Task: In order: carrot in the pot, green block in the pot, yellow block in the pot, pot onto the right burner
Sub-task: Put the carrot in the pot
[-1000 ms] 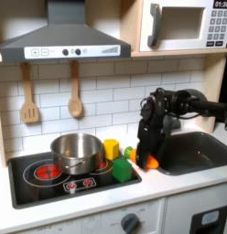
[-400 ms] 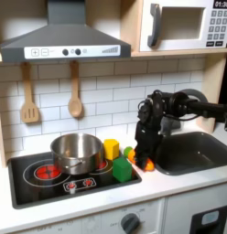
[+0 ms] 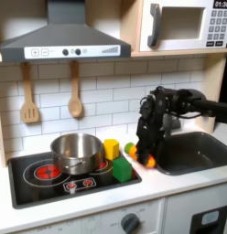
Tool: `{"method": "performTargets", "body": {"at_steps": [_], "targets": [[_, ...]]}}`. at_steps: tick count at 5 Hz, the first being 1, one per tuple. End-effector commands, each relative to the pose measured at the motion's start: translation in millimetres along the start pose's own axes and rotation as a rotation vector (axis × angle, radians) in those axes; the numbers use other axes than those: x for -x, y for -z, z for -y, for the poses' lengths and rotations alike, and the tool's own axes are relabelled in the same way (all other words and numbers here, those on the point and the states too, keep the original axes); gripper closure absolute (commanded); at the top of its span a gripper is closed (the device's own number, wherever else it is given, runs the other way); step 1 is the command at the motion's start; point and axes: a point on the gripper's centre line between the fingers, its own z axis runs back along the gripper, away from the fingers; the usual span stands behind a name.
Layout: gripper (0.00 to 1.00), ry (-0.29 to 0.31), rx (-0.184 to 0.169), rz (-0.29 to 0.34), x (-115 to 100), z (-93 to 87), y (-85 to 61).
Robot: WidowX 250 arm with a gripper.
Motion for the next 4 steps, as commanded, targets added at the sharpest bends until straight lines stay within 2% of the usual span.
{"method": "performTargets", "body": {"at_steps": [1, 3, 4], "targets": [[1.00, 0.014, 0.018, 0.050, -3.6, 0.1, -26.9], [1.00, 0.016, 0.038, 0.098, -13.2, -8.2, -58.8], [1.00, -0.032, 0.049, 0.096, -17.3, -28.2, -67.8]]}}
